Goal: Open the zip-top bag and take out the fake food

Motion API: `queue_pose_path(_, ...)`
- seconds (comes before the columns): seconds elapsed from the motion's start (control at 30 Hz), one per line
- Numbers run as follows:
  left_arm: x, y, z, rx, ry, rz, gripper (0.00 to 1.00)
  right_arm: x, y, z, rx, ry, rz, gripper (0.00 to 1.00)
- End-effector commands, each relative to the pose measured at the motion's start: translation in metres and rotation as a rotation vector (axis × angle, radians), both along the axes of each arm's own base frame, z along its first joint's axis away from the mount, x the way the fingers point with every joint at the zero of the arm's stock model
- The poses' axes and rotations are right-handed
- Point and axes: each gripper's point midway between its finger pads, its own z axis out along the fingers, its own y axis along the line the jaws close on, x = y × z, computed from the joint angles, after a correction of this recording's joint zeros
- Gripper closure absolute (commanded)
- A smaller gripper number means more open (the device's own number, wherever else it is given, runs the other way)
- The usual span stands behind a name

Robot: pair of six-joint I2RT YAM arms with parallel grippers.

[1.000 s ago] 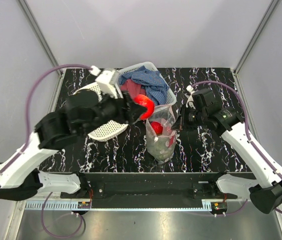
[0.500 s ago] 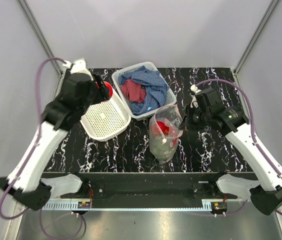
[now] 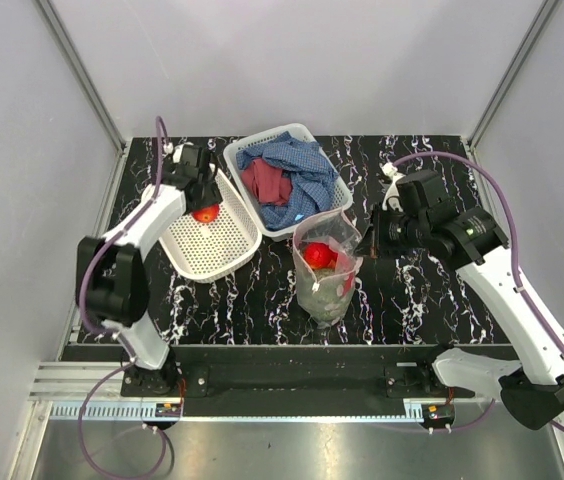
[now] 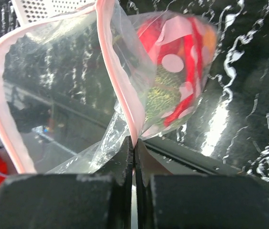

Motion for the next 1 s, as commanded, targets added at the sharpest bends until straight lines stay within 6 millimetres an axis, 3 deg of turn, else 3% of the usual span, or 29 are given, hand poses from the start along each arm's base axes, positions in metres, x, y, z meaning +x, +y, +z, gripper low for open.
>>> queue_pose_path(0.0,0.055,-0.001,0.006,-0.02,-0.106,0.008,1.0,-0.008,0.009,0.017,0.076,0.01,0.02,1.0)
queue_pose_path(0.07,0.064,0.001,-0.01,-0.002,-0.076,0.003,1.0,-0.01,0.008,0.021,0.079,0.009,0.027,1.0)
queue_pose_path(0.17,0.081,0.004,-0.012,0.004,-0.08,0.006,0.99,-0.013,0.006,0.022,0.065,0.018,0.028,1.0)
queue_pose_path(0.2,0.088,0.002,-0.019,-0.008,-0.07,-0.001,0.94,-0.013,0.006,0.022,0.065,0.019,0.027,1.0)
queue_pose_path(0.23,0.091,0.003,-0.019,-0.011,-0.072,0.0,0.88,-0.014,0.007,0.02,0.068,0.027,0.033,1.0)
queue_pose_path(0.27,0.094,0.003,-0.021,-0.011,-0.069,-0.001,0.7,-0.015,0.008,0.019,0.07,0.033,0.039,1.0)
queue_pose_path(0.33,0.1,0.0,-0.018,-0.019,-0.079,-0.01,0.51,-0.016,0.01,0.014,0.067,0.054,0.057,1.0)
queue_pose_path(0.37,0.1,-0.002,-0.014,-0.023,-0.084,-0.016,0.32,-0.016,0.01,0.011,0.061,0.056,0.065,1.0)
queue_pose_path(0.5,0.092,-0.001,0.004,-0.033,-0.093,-0.006,0.05,-0.012,0.015,0.005,0.046,0.079,0.096,1.0)
queue_pose_path(0.63,0.08,-0.005,0.026,-0.078,-0.113,0.002,0.01,-0.003,0.023,0.003,0.033,0.09,0.14,1.0)
queue_pose_path(0.73,0.059,-0.032,0.034,-0.165,-0.076,-0.021,0.01,0.006,0.025,0.003,0.002,0.094,0.145,1.0)
queue_pose_path(0.83,0.042,-0.083,0.067,-0.257,-0.122,-0.128,0.08,0.019,0.028,0.004,-0.03,0.11,0.137,1.0)
queue_pose_path(0.87,0.032,-0.112,0.092,-0.285,-0.173,-0.203,0.1,0.022,0.027,0.005,-0.04,0.113,0.129,1.0)
queue_pose_path(0.93,0.019,-0.141,0.12,-0.314,-0.225,-0.282,0.19,0.031,0.031,0.01,-0.024,0.095,0.101,1.0)
queue_pose_path(0.97,0.003,-0.168,0.138,-0.342,-0.244,-0.365,0.23,0.036,0.035,0.014,-0.001,0.07,0.099,1.0)
